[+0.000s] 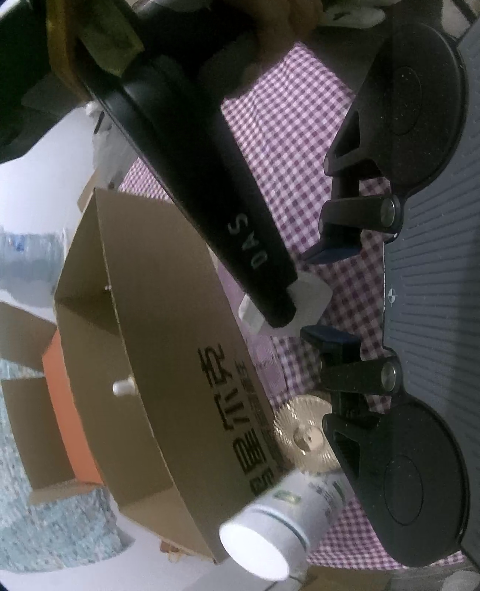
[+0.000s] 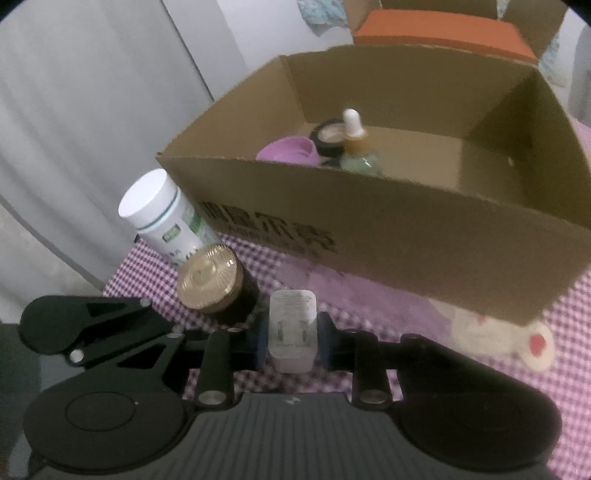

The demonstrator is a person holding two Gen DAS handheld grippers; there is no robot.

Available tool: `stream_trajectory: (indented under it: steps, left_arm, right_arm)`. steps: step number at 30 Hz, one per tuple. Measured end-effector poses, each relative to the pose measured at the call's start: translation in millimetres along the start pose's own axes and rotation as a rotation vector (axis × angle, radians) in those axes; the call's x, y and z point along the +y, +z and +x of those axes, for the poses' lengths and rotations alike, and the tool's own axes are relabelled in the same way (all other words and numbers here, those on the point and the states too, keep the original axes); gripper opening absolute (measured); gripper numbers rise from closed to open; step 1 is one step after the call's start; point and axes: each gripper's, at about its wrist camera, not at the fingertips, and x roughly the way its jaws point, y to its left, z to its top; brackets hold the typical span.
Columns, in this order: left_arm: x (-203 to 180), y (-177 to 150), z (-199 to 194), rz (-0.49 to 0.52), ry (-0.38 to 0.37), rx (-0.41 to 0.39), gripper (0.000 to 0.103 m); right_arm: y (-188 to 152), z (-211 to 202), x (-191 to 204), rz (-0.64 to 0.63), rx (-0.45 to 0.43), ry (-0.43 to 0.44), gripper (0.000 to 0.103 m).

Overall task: Organize rigid objects
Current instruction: 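Close the right tool on the white power adapter and lift it, then carry the white power adapter with the right tool over the box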

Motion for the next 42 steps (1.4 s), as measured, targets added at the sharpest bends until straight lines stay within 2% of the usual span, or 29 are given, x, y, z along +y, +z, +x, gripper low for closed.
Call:
stream_trajectory:
  steps: [12, 29, 42]
  left_arm:
    - [-22, 0, 20, 0.092, -0.006, 0.035, 0.041]
    - [-13, -2, 27, 0.069, -0.011, 0.046, 0.041]
    - [-9, -2, 30, 0.041, -0.026, 0.047, 0.041]
  right_arm:
    - [-11, -17, -8, 0.01, 0.058, -0.001, 0.029]
    - [-5, -2, -8, 0.058, 0.085, 0.036, 0.037]
    - [-10, 1, -14, 0.117, 0.07, 0.055, 0.038]
